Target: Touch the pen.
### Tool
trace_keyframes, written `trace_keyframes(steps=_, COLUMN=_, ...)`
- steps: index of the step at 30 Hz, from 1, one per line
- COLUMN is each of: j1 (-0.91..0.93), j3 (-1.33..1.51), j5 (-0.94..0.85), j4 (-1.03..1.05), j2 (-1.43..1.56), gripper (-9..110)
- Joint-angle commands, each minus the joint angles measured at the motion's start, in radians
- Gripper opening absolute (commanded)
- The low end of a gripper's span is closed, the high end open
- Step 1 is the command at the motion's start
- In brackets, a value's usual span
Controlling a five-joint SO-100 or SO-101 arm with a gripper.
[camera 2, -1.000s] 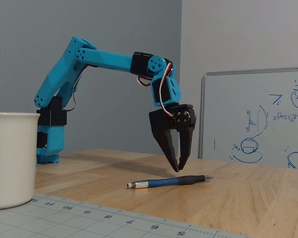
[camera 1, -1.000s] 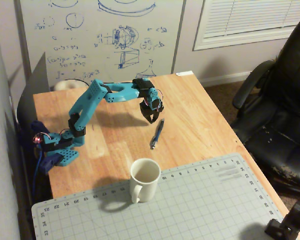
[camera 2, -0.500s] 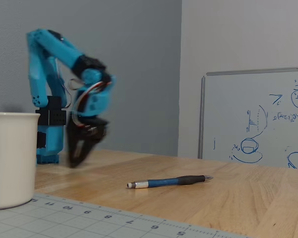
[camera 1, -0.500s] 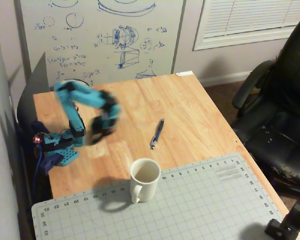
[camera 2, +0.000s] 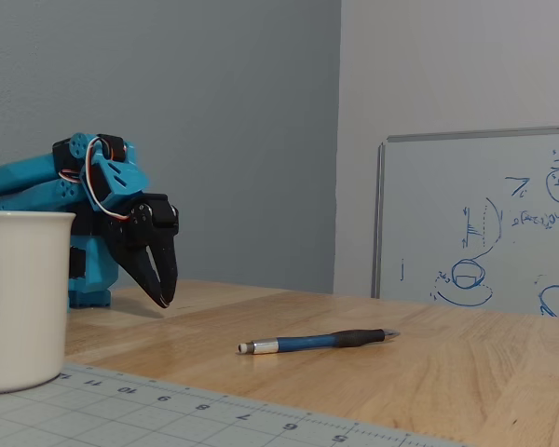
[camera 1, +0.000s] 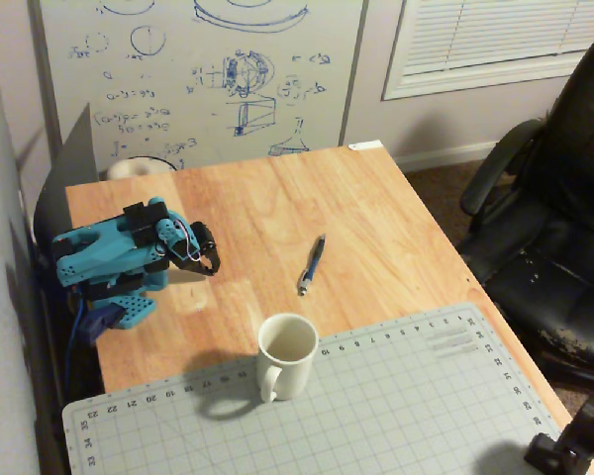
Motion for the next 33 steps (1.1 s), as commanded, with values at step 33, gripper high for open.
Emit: trace_keyframes(steps=33, j1=0.003, j3=-0.238, j5=0.011, j4=-0.112, j2=-0.135, gripper=1)
